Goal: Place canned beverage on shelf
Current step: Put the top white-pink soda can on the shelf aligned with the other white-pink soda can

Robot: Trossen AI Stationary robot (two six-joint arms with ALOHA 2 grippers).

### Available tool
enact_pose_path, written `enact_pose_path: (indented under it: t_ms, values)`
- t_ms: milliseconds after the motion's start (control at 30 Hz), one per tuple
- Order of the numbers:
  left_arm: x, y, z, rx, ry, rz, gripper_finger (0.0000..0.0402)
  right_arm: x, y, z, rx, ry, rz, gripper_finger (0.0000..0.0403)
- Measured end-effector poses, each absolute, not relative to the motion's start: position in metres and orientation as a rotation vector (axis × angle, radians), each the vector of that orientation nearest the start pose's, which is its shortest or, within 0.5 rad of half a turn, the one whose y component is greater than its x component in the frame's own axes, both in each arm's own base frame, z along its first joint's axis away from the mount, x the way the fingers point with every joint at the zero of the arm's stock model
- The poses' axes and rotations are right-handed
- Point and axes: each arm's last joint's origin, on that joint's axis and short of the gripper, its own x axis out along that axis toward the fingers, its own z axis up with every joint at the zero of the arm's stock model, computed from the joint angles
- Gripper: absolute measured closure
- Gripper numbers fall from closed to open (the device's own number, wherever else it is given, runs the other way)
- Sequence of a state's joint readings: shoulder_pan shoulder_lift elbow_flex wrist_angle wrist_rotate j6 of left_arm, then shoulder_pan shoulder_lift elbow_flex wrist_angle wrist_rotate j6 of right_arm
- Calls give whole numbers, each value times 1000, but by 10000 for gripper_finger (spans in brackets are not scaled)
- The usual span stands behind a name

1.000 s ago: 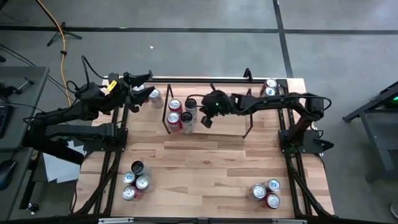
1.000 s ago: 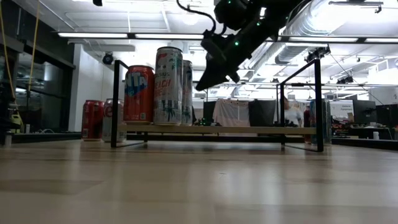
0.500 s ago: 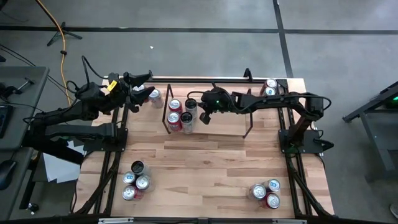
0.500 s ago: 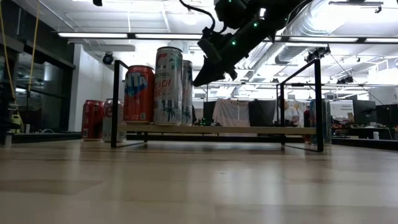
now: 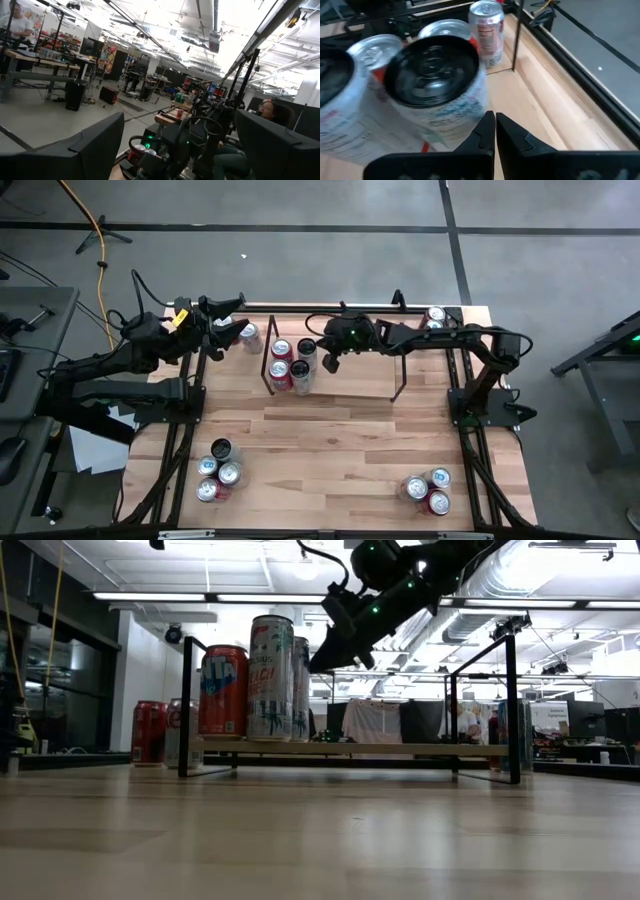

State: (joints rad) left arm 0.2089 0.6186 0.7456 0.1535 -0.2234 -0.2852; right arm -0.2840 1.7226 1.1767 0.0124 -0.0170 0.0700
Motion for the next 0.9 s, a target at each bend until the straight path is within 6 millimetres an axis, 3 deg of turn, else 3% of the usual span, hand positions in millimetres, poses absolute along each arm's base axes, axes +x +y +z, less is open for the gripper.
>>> enact_pose_path:
  t_ms: [600,900]
  values:
    - [128,34,374,-272,-339,388,64,376,-101,230,167,522,-212,403]
    - [123,33,375,-255,-346,389,64,364,-104,243,147,540,-218,403]
